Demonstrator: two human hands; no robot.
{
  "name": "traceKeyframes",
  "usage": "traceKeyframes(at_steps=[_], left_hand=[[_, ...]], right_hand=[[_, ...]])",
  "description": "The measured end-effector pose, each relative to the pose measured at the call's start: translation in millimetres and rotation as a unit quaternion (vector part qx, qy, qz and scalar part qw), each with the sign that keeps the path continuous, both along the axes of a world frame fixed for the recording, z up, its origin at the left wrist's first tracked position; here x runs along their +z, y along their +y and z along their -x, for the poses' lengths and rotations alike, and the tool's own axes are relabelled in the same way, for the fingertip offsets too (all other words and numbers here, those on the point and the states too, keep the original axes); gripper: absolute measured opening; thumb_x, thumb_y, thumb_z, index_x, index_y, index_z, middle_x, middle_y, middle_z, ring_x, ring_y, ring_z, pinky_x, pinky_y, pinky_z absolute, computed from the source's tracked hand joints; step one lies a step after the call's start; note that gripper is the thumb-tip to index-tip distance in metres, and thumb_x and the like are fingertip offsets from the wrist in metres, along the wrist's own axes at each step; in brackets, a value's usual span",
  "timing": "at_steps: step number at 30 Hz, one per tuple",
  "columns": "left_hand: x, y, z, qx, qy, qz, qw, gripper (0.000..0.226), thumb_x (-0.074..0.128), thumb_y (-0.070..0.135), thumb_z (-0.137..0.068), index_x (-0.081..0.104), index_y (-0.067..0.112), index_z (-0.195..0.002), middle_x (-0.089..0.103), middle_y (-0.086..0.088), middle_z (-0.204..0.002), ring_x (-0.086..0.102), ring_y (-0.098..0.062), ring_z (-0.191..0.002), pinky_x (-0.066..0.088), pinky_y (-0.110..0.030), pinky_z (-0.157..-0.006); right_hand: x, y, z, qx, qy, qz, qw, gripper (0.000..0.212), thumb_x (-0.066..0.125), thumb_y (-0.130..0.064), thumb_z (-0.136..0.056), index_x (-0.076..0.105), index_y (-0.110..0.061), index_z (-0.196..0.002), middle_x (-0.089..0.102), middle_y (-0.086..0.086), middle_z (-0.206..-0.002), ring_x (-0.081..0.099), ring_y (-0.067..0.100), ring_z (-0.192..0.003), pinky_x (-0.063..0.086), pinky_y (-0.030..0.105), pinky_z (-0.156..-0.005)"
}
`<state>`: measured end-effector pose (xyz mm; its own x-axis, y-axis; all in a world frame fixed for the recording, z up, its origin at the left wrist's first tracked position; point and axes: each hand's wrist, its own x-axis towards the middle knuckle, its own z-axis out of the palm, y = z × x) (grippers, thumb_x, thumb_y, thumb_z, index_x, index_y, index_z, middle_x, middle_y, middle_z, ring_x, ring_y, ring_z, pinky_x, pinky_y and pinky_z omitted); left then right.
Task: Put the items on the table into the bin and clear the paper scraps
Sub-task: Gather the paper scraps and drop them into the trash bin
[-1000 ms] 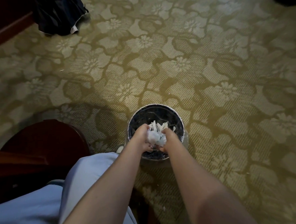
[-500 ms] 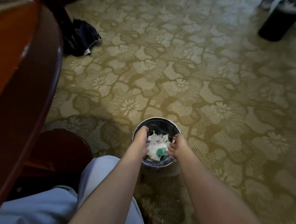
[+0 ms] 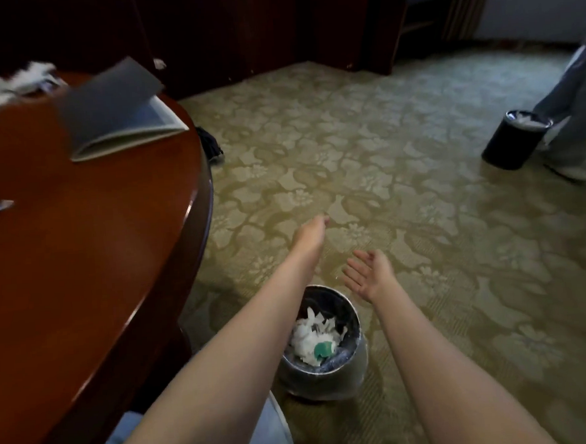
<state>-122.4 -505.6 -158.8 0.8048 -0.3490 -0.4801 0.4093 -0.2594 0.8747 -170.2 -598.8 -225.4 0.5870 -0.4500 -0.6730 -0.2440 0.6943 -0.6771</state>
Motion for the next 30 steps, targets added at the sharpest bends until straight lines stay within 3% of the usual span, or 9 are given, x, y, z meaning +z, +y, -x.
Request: traceKeyframes(at_steps=[5,8,11,13,16,21,24,26,30], left_hand=[[69.0,12.9,-11.7,-0.001,-0.107,0.047,0.993,0.041,0.03,0.026,-0.099,0.055,0.016,-0.13,0.049,-0.007,-0.139,0.044,-0.024,-0.127,0.035,-0.03,-0.097],[99.7,31.6,-15.5,0.006,-0.144,0.062,0.988,0.041,0.029,0.024,-0.099,0.053,0.016,-0.131,0.048,-0.007,-0.139,0.043,-0.023,-0.128,0.034,-0.028,-0.096],[127.8,57.0,-21.4,0.018,-0.171,0.08,0.982,0.04,0.031,0.026,-0.099,0.054,0.016,-0.13,0.05,-0.007,-0.137,0.047,-0.021,-0.123,0.034,-0.029,-0.099],[146.2,74.4,-28.0,0.036,-0.186,0.097,0.977,0.039,0.033,0.024,-0.099,0.054,0.013,-0.13,0.06,-0.004,-0.113,0.054,-0.015,-0.095,0.041,-0.021,-0.081],[164.3,111.1,-44.0,0.087,-0.224,0.09,0.966,0.039,0.031,0.018,-0.099,0.056,0.011,-0.128,0.052,0.001,-0.086,0.044,-0.006,-0.067,0.038,-0.011,-0.053],[168.0,188.5,-62.1,0.152,-0.26,0.048,0.952,0.039,0.029,0.022,-0.098,0.058,0.015,-0.124,0.056,-0.007,-0.117,0.049,-0.014,-0.097,0.038,-0.025,-0.078],[168.8,236.5,-68.7,0.192,-0.272,0.024,0.943,0.04,0.028,0.023,-0.099,0.056,0.016,-0.126,0.054,-0.008,-0.128,0.047,-0.014,-0.103,0.038,-0.023,-0.077],[167.9,265.5,-71.0,0.217,-0.282,0.003,0.935,0.041,0.026,0.023,-0.1,0.055,0.015,-0.127,0.053,-0.009,-0.132,0.047,-0.016,-0.104,0.037,-0.02,-0.071],[157.2,314.1,-73.0,0.273,-0.272,-0.042,0.922,0.042,0.024,0.025,-0.1,0.054,0.019,-0.128,0.05,-0.006,-0.137,0.045,-0.022,-0.126,0.033,-0.031,-0.096]], right_hand=[[61.9,11.2,-15.8,0.02,-0.08,0.016,0.996,0.046,0.023,-0.028,-0.1,0.045,-0.011,-0.136,0.048,0.011,-0.139,0.051,0.027,-0.12,0.039,0.037,-0.099],[96.9,26.6,-23.7,0.037,-0.127,0.025,0.991,0.045,0.023,-0.027,-0.1,0.047,-0.011,-0.135,0.047,0.011,-0.14,0.057,0.024,-0.104,0.044,0.033,-0.085],[130.4,46.8,-34.4,0.057,-0.176,0.036,0.982,0.038,0.026,-0.024,-0.099,0.055,-0.01,-0.12,0.049,0.013,-0.138,0.059,0.024,-0.096,0.041,0.034,-0.092],[150.7,62.6,-41.3,0.071,-0.208,0.046,0.975,0.035,0.027,-0.018,-0.098,0.057,-0.009,-0.112,0.054,0.015,-0.131,0.057,0.02,-0.08,0.046,0.031,-0.085],[177.9,93.8,-49.7,0.123,-0.242,0.066,0.96,0.044,0.025,-0.003,-0.094,0.045,-0.002,-0.133,0.06,0.011,-0.101,0.059,0.021,-0.081,0.052,0.024,-0.066],[201.8,159.2,-60.5,0.266,-0.244,0.156,0.92,0.052,0.023,0.015,-0.085,0.045,0.005,-0.13,0.058,0.021,-0.112,0.058,0.024,-0.087,0.048,0.024,-0.074],[203.8,198.8,-65.6,0.379,-0.251,0.292,0.841,0.045,0.038,0.014,-0.086,0.051,0.0,-0.127,0.056,0.02,-0.121,0.056,0.019,-0.092,0.047,0.022,-0.077],[201.0,221.7,-67.8,0.478,-0.269,0.392,0.739,0.054,0.06,0.002,-0.084,0.047,-0.013,-0.134,0.05,0.012,-0.131,0.05,0.017,-0.115,0.044,0.027,-0.094],[191.4,271.8,-66.8,0.601,-0.228,0.575,0.507,0.105,0.076,-0.045,-0.071,0.009,-0.03,-0.15,0.01,0.0,-0.158,0.008,0.015,-0.145,0.011,0.039,-0.119]])
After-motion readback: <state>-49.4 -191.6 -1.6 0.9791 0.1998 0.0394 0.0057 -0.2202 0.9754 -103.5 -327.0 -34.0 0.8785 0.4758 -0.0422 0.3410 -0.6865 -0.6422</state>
